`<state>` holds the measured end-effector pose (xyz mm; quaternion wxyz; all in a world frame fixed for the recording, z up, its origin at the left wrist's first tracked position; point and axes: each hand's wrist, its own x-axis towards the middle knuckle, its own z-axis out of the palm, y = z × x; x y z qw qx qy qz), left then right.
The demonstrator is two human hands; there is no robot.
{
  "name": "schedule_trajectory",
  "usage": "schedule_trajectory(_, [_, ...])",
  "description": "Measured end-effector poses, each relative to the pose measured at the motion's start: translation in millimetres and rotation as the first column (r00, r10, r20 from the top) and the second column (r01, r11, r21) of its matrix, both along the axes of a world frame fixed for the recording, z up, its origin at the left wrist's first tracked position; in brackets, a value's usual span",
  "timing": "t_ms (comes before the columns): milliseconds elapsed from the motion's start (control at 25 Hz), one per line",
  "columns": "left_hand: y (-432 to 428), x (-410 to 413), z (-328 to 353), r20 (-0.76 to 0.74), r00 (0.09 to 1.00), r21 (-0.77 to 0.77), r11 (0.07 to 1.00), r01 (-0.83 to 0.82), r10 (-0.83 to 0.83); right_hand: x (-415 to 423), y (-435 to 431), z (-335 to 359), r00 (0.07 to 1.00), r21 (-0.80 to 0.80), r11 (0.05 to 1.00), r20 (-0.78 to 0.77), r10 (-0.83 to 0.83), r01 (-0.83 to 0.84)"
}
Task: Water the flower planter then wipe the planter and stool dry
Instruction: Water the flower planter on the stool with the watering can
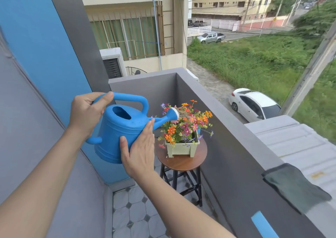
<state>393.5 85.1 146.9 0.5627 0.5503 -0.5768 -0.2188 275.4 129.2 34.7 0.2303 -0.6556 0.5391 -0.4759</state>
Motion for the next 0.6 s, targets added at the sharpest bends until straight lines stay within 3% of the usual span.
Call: schedule_trajectory(600, [19, -14, 18, 0.062, 0.996, 0.134, 0.989, -0.070, 0.062, 2, 21, 4, 0.987, 0.128, 0.982, 0.098, 0.129, -0.141])
